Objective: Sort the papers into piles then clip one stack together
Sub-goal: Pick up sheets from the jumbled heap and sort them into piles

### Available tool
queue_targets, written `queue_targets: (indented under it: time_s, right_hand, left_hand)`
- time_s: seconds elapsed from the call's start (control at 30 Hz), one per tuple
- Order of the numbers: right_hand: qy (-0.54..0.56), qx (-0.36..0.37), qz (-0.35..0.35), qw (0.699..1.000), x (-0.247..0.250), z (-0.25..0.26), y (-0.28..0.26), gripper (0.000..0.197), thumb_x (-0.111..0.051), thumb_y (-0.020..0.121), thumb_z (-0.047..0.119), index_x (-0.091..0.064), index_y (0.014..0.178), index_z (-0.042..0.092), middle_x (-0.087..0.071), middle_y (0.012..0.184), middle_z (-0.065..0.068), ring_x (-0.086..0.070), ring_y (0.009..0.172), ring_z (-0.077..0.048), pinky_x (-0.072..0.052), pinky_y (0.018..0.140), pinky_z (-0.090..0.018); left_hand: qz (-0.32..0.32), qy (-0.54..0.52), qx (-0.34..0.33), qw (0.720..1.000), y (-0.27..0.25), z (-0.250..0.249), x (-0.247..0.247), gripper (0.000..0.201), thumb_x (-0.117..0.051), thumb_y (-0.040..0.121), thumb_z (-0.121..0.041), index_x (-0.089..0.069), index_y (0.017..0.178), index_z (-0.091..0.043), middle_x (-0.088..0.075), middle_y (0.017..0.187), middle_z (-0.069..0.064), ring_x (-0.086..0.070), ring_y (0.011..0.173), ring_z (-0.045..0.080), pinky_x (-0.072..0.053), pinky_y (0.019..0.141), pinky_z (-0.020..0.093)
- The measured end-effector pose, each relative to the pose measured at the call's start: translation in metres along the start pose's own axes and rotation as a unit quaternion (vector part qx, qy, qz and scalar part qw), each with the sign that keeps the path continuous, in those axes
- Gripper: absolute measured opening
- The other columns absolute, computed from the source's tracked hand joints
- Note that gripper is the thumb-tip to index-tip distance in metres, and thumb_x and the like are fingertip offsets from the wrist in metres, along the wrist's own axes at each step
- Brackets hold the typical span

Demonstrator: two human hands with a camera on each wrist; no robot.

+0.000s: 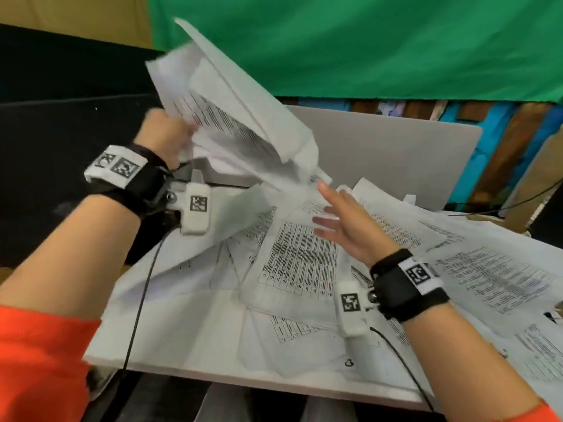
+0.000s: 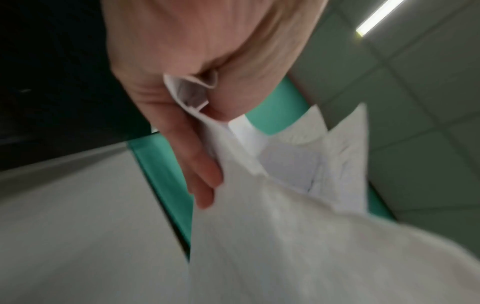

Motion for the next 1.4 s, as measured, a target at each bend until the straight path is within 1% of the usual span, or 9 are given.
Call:
queue_targets:
  time_s: [0.2, 0.47, 0.57, 0.7, 0.8, 0.87, 1.0, 1.17, 1.4]
  right_hand:
    - [0.046, -0.008, -0.135, 0.99, 0.032, -0.025, 0.017, 0.087, -0.071, 0.085, 0.0, -0.021, 0.153, 0.02, -0.052, 0.138, -0.013, -0.066, 0.104, -0.026, -0.056, 0.09, -0.042]
    - [-0.19, 0.086, -0.289, 0.934, 0.077, -0.051, 0.011, 0.034, -0.044, 0.094, -0.005, -0.066, 0.104, 0.018, -0.073, 0.104, -0.005, -0.055, 0.067, -0.012, -0.044, 0.054, -0.021]
    - [-0.149, 0.105, -0.381, 0.906, 0.095, -0.053, 0.001, 0.044, -0.036, 0.089, -0.015, -0.066, 0.109, 0.01, -0.069, 0.111, -0.008, -0.063, 0.092, -0.02, -0.052, 0.081, -0.026]
    - [-0.214, -0.046, -0.262, 0.94, 0.101, -0.071, 0.005, 0.062, -0.061, 0.085, -0.009, -0.043, 0.141, 0.012, -0.054, 0.133, -0.012, -0.058, 0.115, -0.029, -0.05, 0.09, -0.035]
    - [-0.213, -0.154, -0.15, 0.953, 0.094, -0.079, -0.001, 0.044, -0.068, 0.085, -0.004, -0.051, 0.125, 0.003, -0.067, 0.105, -0.013, -0.068, 0.084, -0.023, -0.057, 0.068, -0.03]
    - [-0.2, -0.14, -0.14, 0.96, 0.091, -0.076, -0.004, 0.017, -0.062, 0.09, -0.003, -0.06, 0.107, -0.005, -0.07, 0.086, -0.012, -0.065, 0.063, -0.017, -0.055, 0.053, -0.025]
    - [-0.076, -0.09, -0.168, 0.979, 0.096, -0.071, -0.004, 0.014, -0.057, 0.092, -0.004, -0.058, 0.105, 0.002, -0.068, 0.105, -0.017, -0.069, 0.084, -0.023, -0.062, 0.071, -0.034]
    - [-0.225, -0.158, -0.067, 0.959, 0.075, -0.074, -0.011, 0.013, -0.057, 0.092, 0.002, -0.062, 0.104, 0.002, -0.07, 0.104, -0.016, -0.068, 0.08, -0.021, -0.058, 0.06, -0.029]
    - [-0.362, -0.181, -0.007, 0.914, 0.057, -0.076, -0.012, 0.01, -0.053, 0.09, 0.005, -0.059, 0.099, 0.004, -0.071, 0.102, -0.015, -0.071, 0.086, -0.027, -0.062, 0.068, -0.033]
  left_hand:
    - [0.197, 0.021, 0.181, 0.963, -0.03, 0.093, -0.025, 0.031, -0.073, 0.08, -0.015, -0.065, 0.109, -0.007, -0.068, 0.11, 0.004, -0.07, 0.088, 0.012, -0.055, 0.081, 0.025]
    - [0.307, -0.019, 0.237, 0.921, -0.078, 0.169, -0.046, 0.043, -0.062, 0.088, -0.013, -0.054, 0.13, -0.01, -0.061, 0.13, 0.005, -0.055, 0.124, 0.021, -0.044, 0.105, 0.035]
    - [0.309, 0.004, 0.25, 0.918, -0.089, 0.18, -0.052, 0.026, -0.058, 0.092, -0.013, -0.061, 0.117, -0.006, -0.064, 0.124, 0.01, -0.057, 0.119, 0.023, -0.046, 0.1, 0.029]
    - [0.323, 0.028, 0.253, 0.912, -0.093, 0.189, -0.051, 0.027, -0.051, 0.095, -0.003, -0.059, 0.12, -0.005, -0.063, 0.124, 0.016, -0.058, 0.117, 0.032, -0.043, 0.104, 0.047]
    - [0.307, 0.012, 0.253, 0.918, -0.098, 0.19, -0.057, 0.025, -0.046, 0.096, 0.002, -0.058, 0.117, -0.005, -0.063, 0.122, 0.019, -0.062, 0.106, 0.034, -0.05, 0.094, 0.048]
    - [0.297, -0.023, 0.246, 0.922, -0.102, 0.185, -0.064, 0.029, -0.045, 0.097, 0.002, -0.054, 0.124, -0.001, -0.063, 0.118, 0.019, -0.064, 0.098, 0.03, -0.056, 0.08, 0.039]
    - [0.248, -0.056, 0.258, 0.932, -0.105, 0.179, -0.076, 0.03, -0.044, 0.099, -0.004, -0.052, 0.127, 0.003, -0.063, 0.117, 0.02, -0.062, 0.098, 0.031, -0.051, 0.082, 0.037]
    - [0.257, -0.053, 0.281, 0.923, -0.124, 0.168, -0.1, 0.016, -0.047, 0.099, -0.018, -0.06, 0.097, -0.009, -0.064, 0.099, 0.013, -0.063, 0.086, 0.027, -0.048, 0.081, 0.035]
    - [0.32, -0.01, 0.259, 0.911, -0.137, 0.169, -0.12, 0.034, -0.058, 0.093, -0.014, -0.058, 0.12, 0.006, -0.069, 0.106, 0.015, -0.066, 0.094, 0.027, -0.051, 0.092, 0.041]
Point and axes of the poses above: each hand's wrist, its own y-axis towards the middle knuckle, its own x-axis out of the back of the hand, z = x × y, the point moved 4 cm from there along y, towards the middle knuckle
